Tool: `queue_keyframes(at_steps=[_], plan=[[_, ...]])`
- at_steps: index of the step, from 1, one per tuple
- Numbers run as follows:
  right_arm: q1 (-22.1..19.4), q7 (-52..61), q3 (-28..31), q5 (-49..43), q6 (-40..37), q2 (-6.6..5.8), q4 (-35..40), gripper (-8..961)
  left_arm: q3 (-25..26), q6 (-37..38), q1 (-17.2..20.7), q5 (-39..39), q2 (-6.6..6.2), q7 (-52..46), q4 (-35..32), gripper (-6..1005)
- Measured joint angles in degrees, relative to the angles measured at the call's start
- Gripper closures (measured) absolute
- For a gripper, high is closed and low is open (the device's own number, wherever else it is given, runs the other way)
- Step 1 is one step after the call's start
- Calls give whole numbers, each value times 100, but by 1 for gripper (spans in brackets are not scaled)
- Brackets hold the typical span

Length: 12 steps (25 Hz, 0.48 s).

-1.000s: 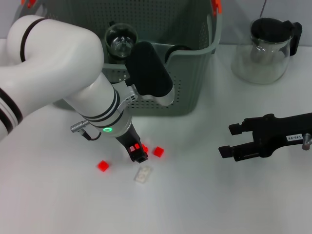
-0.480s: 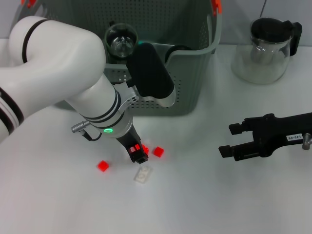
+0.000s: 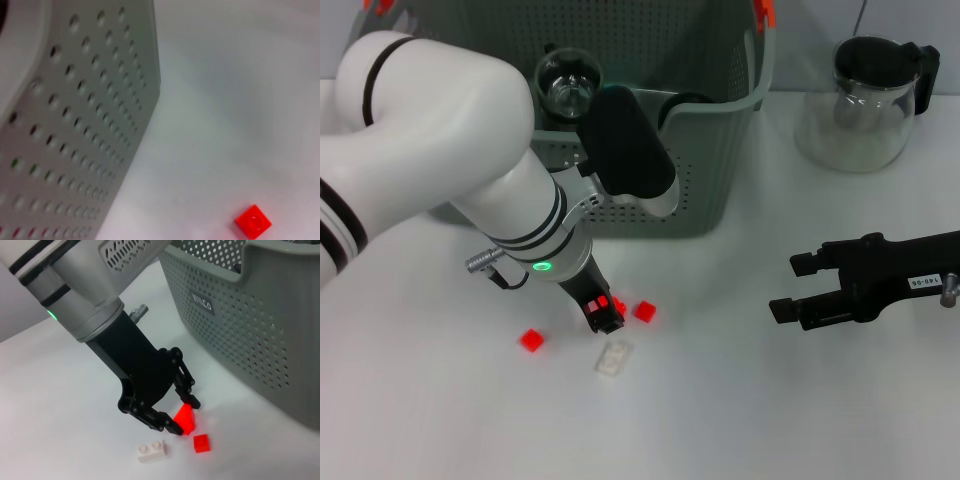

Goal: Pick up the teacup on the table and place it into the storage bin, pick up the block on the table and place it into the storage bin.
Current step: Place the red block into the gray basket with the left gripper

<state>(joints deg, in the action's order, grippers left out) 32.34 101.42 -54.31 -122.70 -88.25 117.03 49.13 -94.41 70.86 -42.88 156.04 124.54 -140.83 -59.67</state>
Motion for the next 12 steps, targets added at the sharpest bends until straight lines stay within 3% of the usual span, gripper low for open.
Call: queue_keyframes(at_steps=[3,8,12], plan=[[-4,0,0,0,-1,-7,0,67,115,155,-1,-37,-5,-25,-136,595],[-7,0,7,0,-10,-17,0,66,812,990,146,-519,-18,81,-934,595],[-16,0,9,1,-14,-22,0,67,2019,1890,421,-1727,-30,481,-1985,594]])
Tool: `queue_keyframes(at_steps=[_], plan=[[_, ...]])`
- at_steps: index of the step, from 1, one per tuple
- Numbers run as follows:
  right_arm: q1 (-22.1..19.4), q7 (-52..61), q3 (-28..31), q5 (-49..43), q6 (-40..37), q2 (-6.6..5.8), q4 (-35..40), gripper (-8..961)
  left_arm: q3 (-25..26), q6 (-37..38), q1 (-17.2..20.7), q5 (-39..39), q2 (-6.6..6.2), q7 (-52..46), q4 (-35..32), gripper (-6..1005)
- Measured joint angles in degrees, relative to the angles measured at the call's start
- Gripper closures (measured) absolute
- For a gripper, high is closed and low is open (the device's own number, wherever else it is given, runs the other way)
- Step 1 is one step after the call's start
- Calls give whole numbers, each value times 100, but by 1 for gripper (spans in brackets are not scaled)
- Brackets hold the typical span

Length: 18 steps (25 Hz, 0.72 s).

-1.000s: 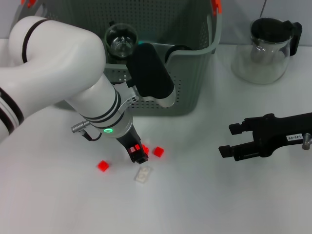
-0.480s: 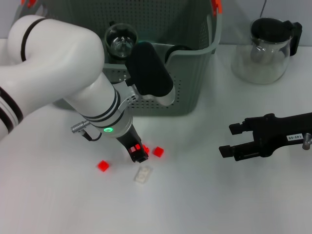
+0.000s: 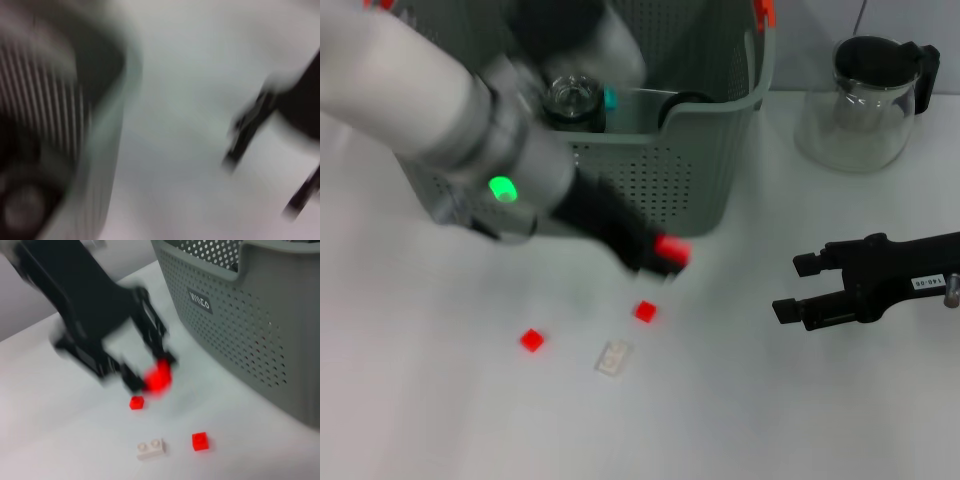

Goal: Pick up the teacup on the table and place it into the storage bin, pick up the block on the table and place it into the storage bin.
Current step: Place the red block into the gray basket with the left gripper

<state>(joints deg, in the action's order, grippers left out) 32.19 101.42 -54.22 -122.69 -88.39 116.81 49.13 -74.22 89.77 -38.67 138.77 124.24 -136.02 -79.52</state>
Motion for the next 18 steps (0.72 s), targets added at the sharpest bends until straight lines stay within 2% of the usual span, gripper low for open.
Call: queue_keyframes(at_steps=[3,4,7,12,15,18], plan=[[-2,-13,0,0,-12,0,0,67,990,301,-6,-745,-43,249,-381,594],[-2,-17,-1,0,-11,-1,0,67,1347,321,-46,-923,-76,304,-464,594],[1,-22,-13,0,-10,-1,0,67,2006,67,-219,-1067,-226,347,-462,594],[13,-25,-11,0,-4,-6,0,66,2198,-891,-372,-1002,-441,200,-85,595],[23,-23,-18,0,1,-7,0,66,2194,-1444,-386,-969,-457,163,129,595],[35,14,-38,0,-17,-13,10,66,2173,-1691,-384,-947,-460,188,218,561]])
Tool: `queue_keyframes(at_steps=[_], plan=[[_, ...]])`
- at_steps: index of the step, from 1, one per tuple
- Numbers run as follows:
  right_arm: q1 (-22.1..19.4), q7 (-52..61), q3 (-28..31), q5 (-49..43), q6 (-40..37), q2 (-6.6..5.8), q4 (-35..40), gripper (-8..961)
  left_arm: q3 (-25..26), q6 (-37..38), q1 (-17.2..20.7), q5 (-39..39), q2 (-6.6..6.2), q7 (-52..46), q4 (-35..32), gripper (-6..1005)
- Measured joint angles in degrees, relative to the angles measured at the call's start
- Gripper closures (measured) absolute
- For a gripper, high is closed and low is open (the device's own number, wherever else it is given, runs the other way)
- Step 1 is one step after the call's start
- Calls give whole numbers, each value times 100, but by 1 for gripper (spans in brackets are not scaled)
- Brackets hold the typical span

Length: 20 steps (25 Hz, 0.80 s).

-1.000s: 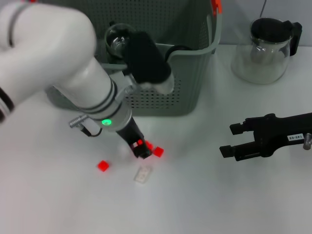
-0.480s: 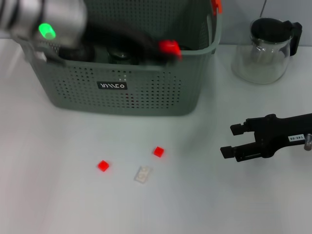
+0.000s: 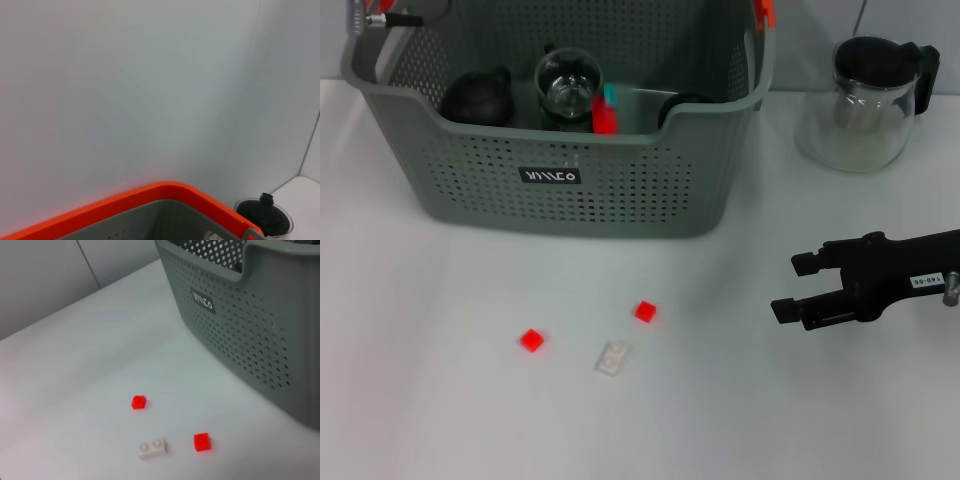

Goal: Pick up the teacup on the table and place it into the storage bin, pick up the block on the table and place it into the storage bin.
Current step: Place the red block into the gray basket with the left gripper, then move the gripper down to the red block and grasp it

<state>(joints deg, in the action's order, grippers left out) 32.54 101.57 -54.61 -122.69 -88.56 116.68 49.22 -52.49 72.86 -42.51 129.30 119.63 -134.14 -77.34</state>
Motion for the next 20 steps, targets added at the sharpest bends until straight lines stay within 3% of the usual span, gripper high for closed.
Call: queue_keyframes(at_steps=[3,5,8,11,15,20], plan=[[4,15,-4,0,-22,-12,11,66,35,-6,55,-30,17,10,-10,528],[12,16,-5,-1,-26,-19,7,66,86,200,172,-217,37,93,-70,437],[65,19,-7,-57,-42,-21,0,66,96,979,468,-841,99,753,-85,301],[147,35,-6,-171,-54,-1,-4,66,99,2006,862,-1465,253,1933,112,89],[317,42,-32,-291,-65,78,-44,67,39,2875,1386,-1775,448,3507,775,59],[664,47,-212,-423,22,164,-311,67,93,3283,1672,-1820,447,4605,1824,52]])
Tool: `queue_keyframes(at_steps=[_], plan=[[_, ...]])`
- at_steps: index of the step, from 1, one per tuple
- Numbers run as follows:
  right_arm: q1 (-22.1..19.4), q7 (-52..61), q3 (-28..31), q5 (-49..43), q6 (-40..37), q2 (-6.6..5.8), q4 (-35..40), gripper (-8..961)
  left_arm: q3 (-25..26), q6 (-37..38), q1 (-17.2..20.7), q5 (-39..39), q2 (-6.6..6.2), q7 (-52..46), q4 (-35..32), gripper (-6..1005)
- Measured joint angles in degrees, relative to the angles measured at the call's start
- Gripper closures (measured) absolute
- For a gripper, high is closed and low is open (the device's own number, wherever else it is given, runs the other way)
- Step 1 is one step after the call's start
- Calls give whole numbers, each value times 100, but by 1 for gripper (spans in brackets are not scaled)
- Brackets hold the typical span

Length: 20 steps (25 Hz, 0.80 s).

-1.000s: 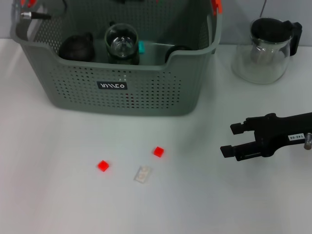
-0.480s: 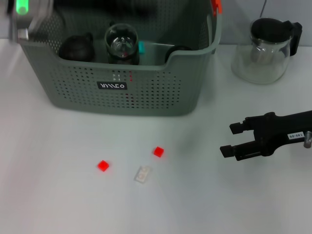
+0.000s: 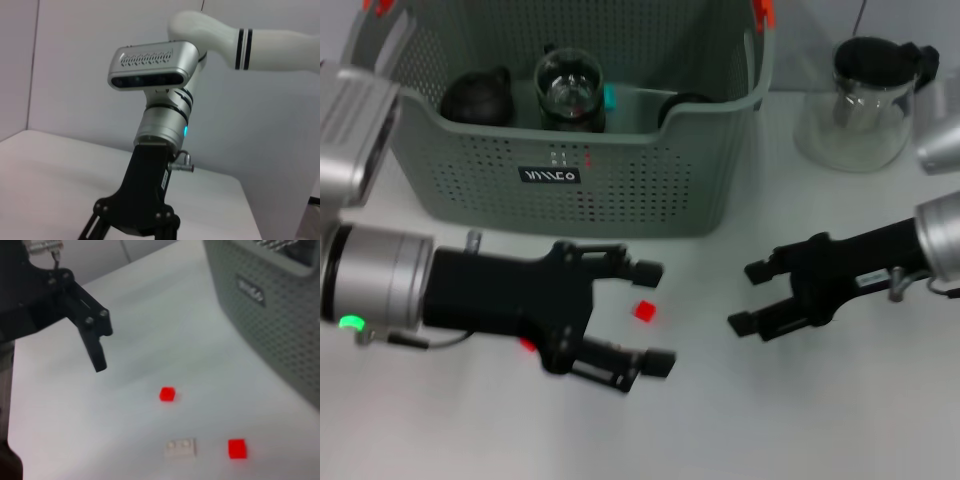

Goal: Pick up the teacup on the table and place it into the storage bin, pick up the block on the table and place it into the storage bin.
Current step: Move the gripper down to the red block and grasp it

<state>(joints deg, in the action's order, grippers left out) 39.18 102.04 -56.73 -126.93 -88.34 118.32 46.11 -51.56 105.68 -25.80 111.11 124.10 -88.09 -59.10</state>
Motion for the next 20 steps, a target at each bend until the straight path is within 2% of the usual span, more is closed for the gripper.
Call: queue_keyframes(at_steps=[3,4,11,16,20], plan=[[252,6,-30,-227,157,88,-196,67,186,-25,168,117,4,429,166,52],[417,6,-80,-351,304,156,-307,67,284,-43,232,146,7,559,188,52],[856,3,-494,-351,955,226,-885,67,1008,-3,371,166,-9,842,361,52],[1137,0,-793,-223,1561,253,-1365,66,1070,-43,372,166,-10,853,437,52],[1188,3,-1151,91,1852,254,-1484,79,1078,-60,340,166,-13,859,490,52]])
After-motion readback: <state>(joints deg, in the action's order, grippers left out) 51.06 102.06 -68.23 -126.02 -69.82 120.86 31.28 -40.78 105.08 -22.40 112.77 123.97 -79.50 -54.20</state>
